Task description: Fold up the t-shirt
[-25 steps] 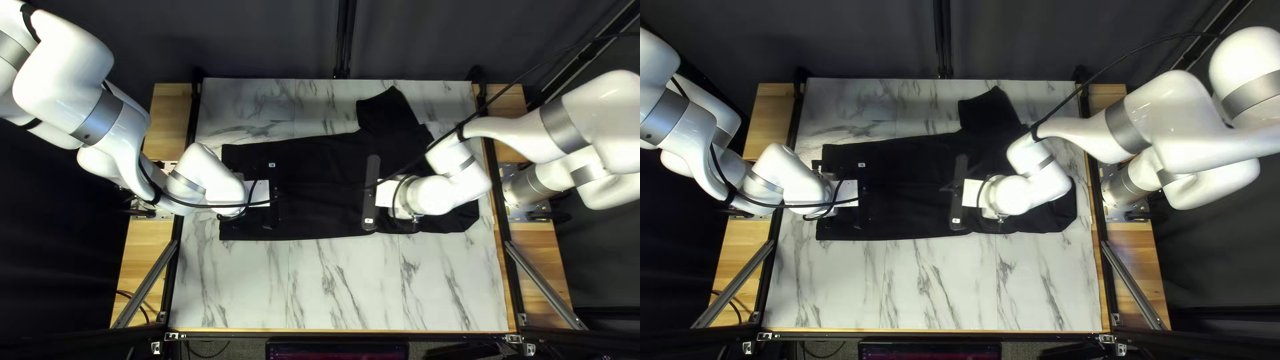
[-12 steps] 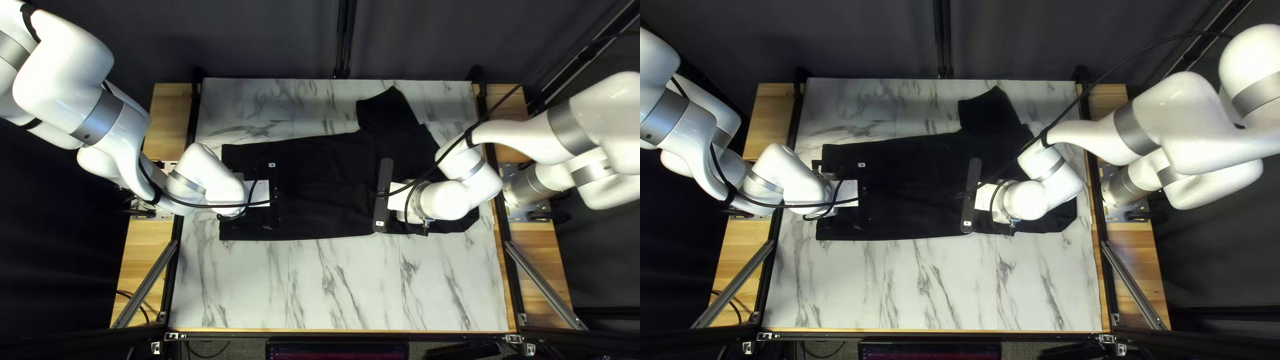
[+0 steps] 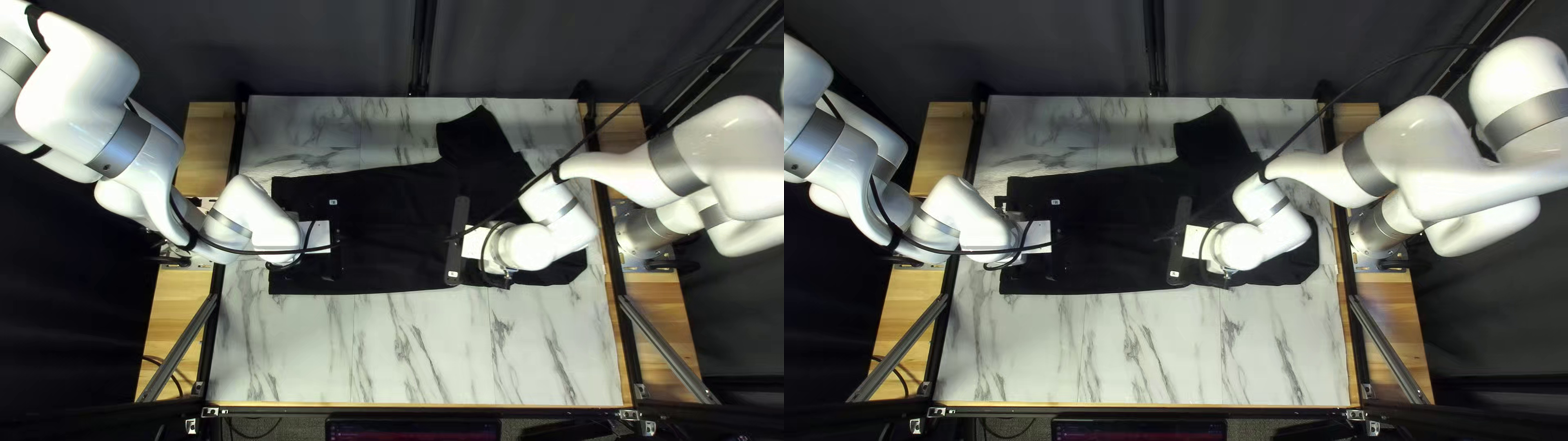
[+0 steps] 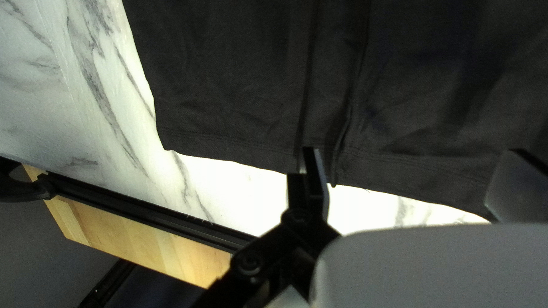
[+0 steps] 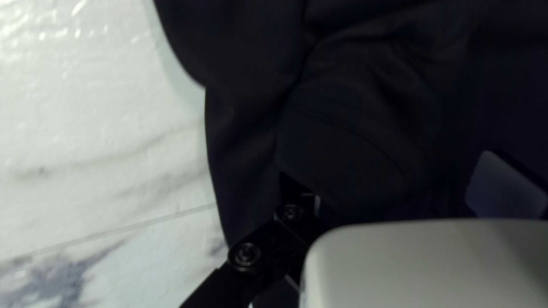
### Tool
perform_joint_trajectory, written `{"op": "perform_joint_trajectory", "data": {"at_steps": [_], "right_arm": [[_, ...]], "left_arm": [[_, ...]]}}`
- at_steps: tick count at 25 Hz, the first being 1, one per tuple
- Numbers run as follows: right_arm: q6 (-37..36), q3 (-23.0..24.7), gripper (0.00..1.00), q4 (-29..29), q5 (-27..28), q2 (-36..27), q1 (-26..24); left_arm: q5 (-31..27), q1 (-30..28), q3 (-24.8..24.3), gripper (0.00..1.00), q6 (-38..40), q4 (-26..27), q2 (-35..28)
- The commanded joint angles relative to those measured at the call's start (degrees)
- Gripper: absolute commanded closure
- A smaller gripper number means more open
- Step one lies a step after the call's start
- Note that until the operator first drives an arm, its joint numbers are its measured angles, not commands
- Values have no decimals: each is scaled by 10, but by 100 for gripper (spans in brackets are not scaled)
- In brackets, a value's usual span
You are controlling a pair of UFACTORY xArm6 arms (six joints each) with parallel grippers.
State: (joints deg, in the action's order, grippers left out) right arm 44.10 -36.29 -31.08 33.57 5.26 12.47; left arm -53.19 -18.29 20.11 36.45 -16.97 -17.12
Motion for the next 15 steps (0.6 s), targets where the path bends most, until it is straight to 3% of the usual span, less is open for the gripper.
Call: {"op": "perform_joint_trajectory", "data": {"at_steps": [1, 10, 15], "right_arm": [[-14, -12, 0, -13, -7, -6, -9], [-8, 10, 0, -61, -26, -65, -24], [13, 35, 0, -60, -22, -74, -10]], "left_arm": [[0, 0, 0, 0, 0, 0, 0], [0, 0, 0, 0, 0, 0, 0], [0, 0, 0, 0, 0, 0, 0]]}}
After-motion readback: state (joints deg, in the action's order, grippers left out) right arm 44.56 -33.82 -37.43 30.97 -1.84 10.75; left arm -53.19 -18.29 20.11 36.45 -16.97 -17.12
